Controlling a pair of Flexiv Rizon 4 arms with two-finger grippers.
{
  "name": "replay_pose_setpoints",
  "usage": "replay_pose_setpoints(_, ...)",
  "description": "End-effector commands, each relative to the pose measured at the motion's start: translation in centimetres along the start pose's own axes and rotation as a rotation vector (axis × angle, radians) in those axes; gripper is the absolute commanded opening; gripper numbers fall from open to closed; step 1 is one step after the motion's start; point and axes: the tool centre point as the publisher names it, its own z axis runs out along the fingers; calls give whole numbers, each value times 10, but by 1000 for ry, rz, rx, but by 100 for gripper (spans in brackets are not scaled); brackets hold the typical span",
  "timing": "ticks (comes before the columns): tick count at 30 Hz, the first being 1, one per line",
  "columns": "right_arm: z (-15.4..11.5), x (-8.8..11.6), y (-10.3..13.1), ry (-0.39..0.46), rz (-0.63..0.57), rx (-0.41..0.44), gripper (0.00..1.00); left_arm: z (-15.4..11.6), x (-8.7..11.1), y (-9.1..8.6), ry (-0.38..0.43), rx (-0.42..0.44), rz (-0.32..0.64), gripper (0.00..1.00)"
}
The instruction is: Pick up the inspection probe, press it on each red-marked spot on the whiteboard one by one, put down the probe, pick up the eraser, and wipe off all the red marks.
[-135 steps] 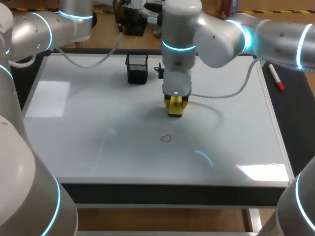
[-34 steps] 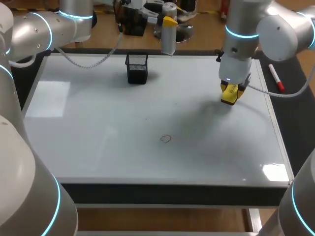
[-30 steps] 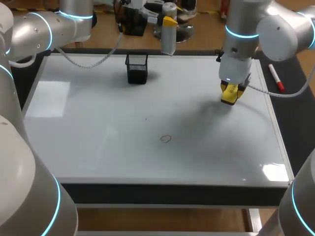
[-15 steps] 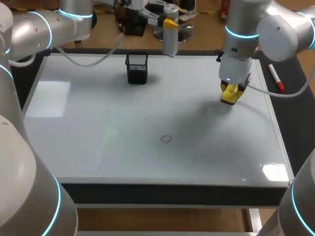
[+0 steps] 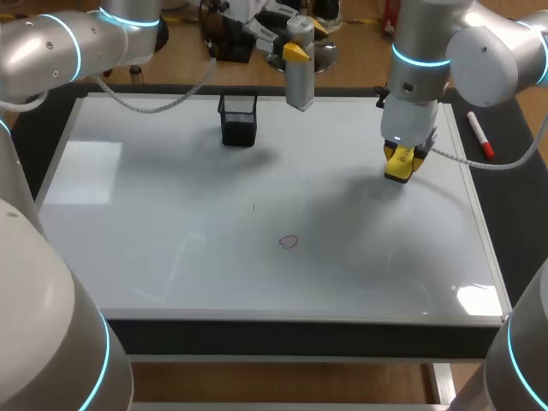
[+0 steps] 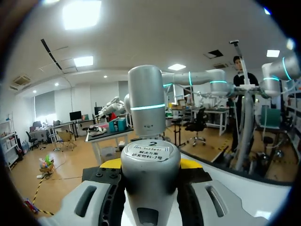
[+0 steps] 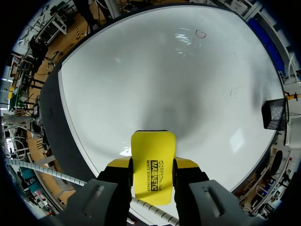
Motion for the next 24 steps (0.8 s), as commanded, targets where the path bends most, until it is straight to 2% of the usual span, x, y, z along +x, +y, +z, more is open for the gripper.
replay_pose_setpoints(1,-1,1,0,1,-2,2,0,14,38,-8,-69,-31,-2,0)
replay_pose_setpoints(14,-1,1,0,1,-2,2,0,38,112,-1,-83,-8,-21,0)
replay_pose_setpoints(19,-1,1,0,1,-2,2,0,44,129,3,-89,5,-27,0)
replay_pose_setpoints(24,-1,1,0,1,-2,2,0,53,142,6,-52,8,-25,0)
